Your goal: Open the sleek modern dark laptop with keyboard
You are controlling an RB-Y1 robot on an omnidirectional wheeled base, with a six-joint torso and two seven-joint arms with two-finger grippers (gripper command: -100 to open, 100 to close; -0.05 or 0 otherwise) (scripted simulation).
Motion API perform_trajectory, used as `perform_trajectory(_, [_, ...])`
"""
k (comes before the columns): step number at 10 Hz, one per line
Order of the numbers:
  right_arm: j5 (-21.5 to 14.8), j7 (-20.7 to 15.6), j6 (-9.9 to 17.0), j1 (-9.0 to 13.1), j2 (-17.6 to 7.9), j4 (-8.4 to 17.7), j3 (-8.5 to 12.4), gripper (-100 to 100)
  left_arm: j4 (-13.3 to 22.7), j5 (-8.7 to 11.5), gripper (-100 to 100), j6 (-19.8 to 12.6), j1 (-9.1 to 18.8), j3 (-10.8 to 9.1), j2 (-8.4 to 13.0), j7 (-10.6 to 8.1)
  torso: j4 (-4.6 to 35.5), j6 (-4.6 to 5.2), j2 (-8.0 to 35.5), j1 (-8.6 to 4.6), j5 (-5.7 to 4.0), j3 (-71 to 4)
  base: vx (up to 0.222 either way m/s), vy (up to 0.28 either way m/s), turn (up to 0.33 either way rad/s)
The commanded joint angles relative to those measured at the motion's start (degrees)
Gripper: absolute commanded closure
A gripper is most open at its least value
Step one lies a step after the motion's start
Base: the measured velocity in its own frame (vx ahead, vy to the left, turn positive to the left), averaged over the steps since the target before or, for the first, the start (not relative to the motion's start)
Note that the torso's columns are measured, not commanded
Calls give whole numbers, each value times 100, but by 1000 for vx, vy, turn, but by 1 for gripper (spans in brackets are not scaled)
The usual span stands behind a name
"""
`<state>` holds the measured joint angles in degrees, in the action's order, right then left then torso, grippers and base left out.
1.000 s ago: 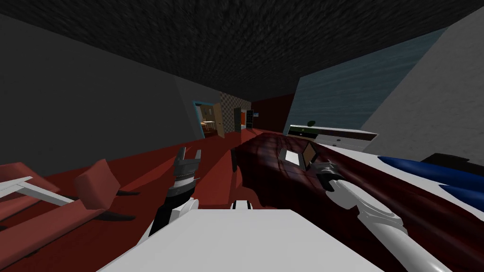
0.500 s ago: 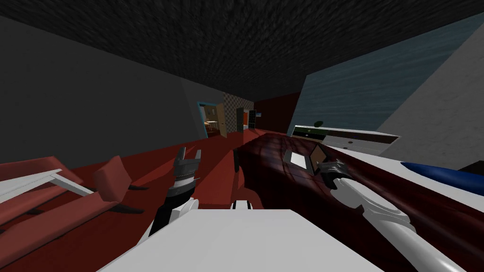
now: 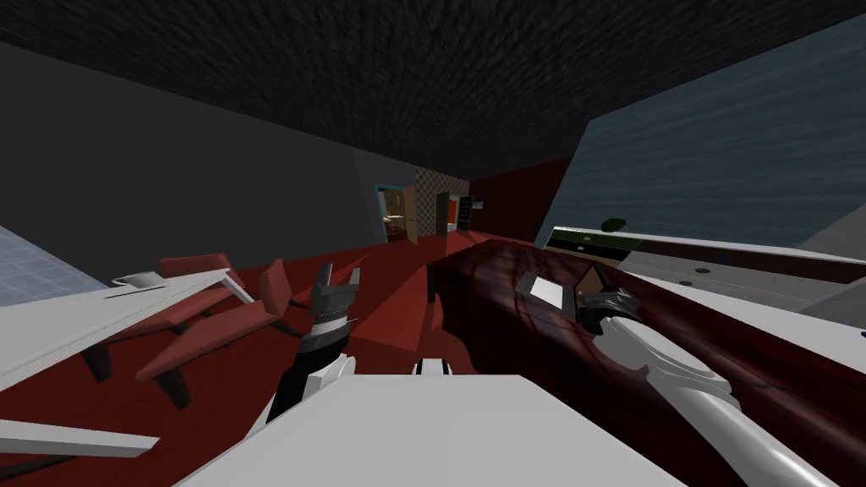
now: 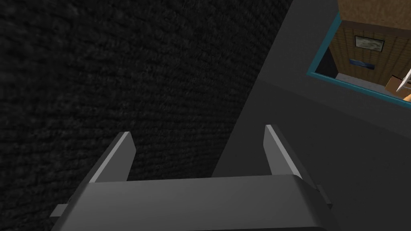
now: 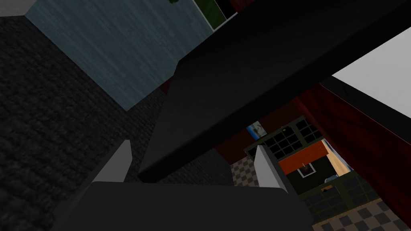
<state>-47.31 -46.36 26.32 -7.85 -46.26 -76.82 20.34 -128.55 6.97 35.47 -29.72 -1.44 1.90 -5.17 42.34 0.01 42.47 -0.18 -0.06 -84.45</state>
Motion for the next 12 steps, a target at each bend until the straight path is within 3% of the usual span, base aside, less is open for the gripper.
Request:
perform_trajectory(1, [5, -66, 351, 202, -42, 317, 72, -100, 0, 0, 0, 0, 0, 0, 0, 0, -3, 0, -14, 14, 5, -8, -212, -41, 382])
perform_trajectory(5, [-32, -139, 837, 506, -83, 811, 200, -100, 0, 0, 0, 0, -1, 0, 0, 0, -9, 0, -31, 15, 5, -19, -203, -43, 345])
perform_trajectory(6, [-24, -131, 747, 470, -82, 740, 174, -100, 0, 0, 0, 0, -2, 0, 0, 0, -5, 3, -17, 8, 4, -12, -98, -27, 52])
perform_trajectory(7, [-23, -121, 716, 430, -72, 687, 168, 100, 0, 0, 0, 1, -4, -1, 0, 0, -10, 7, -41, 17, 5, -23, 51, -4, -190])
perform_trajectory(12, [24, -30, 107, 51, -21, 71, 8, 100, -2, 0, 0, 2, -9, -2, 0, 0, -12, -5, -27, 32, 8, -18, 206, 54, -368])
